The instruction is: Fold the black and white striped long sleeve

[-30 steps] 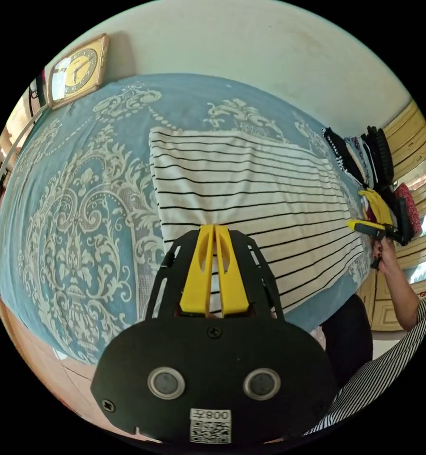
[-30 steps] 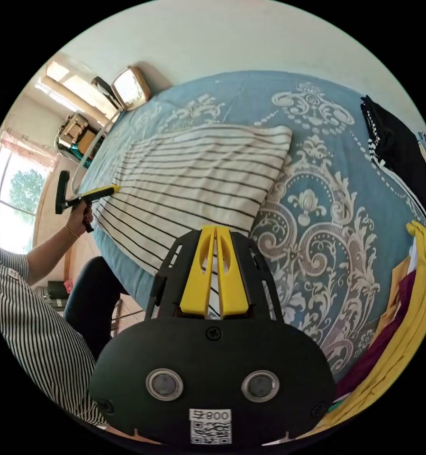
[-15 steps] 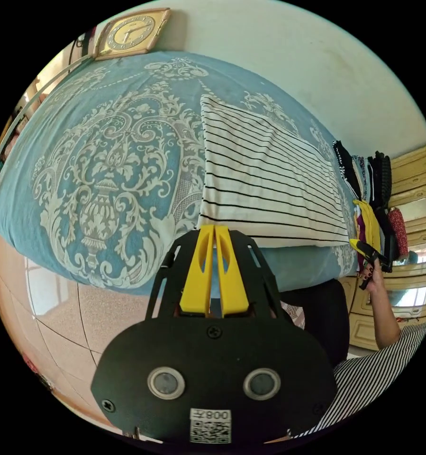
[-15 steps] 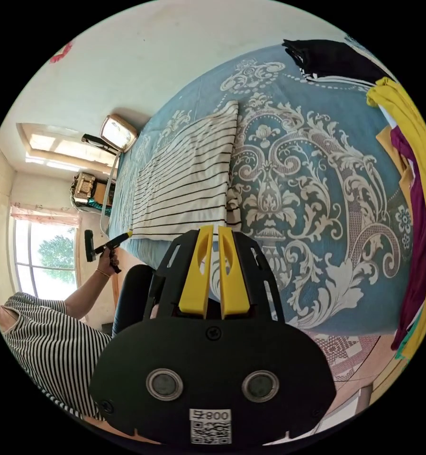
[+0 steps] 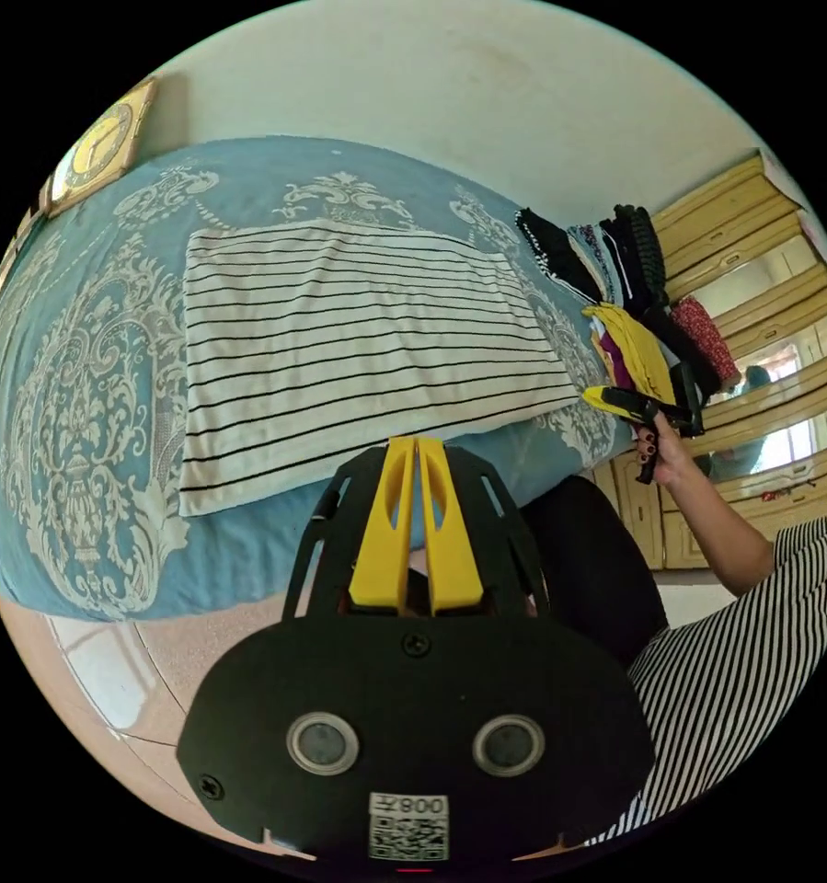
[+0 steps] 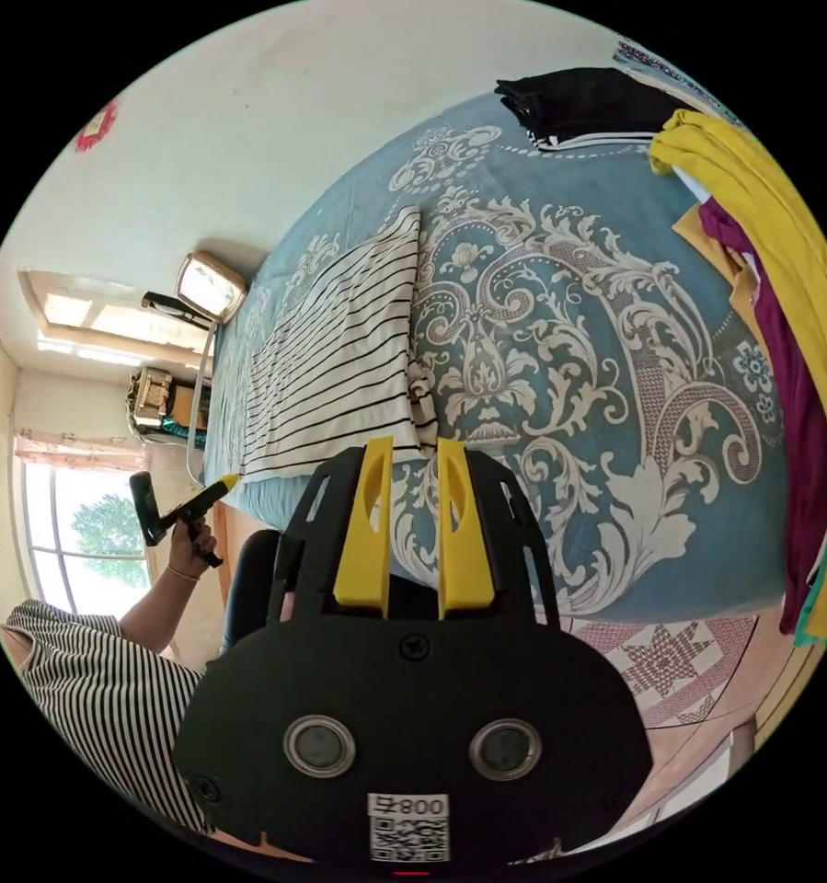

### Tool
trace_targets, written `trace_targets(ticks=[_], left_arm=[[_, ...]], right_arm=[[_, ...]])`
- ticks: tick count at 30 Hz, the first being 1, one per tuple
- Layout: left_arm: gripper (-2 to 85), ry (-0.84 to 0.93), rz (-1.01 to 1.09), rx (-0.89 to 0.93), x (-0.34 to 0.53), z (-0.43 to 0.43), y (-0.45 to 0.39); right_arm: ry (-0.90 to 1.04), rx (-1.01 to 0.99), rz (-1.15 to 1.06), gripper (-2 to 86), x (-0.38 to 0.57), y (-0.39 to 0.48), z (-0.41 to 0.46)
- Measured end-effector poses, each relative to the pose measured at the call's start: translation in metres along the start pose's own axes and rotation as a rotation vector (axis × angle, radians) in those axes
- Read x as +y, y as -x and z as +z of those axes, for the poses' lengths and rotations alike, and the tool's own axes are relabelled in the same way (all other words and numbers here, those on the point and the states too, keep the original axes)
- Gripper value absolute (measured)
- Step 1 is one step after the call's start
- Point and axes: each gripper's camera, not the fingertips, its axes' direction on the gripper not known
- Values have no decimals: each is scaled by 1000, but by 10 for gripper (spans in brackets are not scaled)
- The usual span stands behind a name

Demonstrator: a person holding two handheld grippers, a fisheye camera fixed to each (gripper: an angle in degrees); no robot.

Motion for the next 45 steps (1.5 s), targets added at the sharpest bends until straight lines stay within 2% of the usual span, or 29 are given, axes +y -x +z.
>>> trace_targets(ticks=[5, 10, 13, 20, 22, 24, 27, 29, 31, 38, 45], left_arm=[[30, 107, 245, 93, -50, 30, -106], [73, 128, 479, 105, -88, 43, -213], [90, 125, 598, 57, -104, 48, -270], [76, 48, 761, -206, -120, 47, -361], [47, 30, 772, -292, -120, 45, -372], [31, 17, 760, -289, -119, 37, -375], [22, 0, 630, -211, -126, 16, -360], [18, -28, 527, -110, -130, 0, -343], [17, -40, 493, -86, -129, -6, -337], [15, -43, 498, -83, -118, -5, -338], [16, -29, 496, -54, -104, 15, -329]], right_arm=[[65, -82, 49, 53, -9, -20, 31], [70, -191, 66, 26, -9, -38, 34], [26, -284, 60, 19, -7, -45, 22], [5, -441, 15, 15, -15, -43, 14], [13, -453, 10, 16, -20, -41, 17], [32, -448, -15, 17, -26, -37, 20], [-2, -482, -36, 26, -36, -42, 18], [-69, -453, 18, 52, -44, -59, 17], [-75, -466, 79, 81, -58, -75, 29], [-20, -597, 181, 111, -144, -87, 100], [22, -553, 220, 108, -209, -65, 147]])
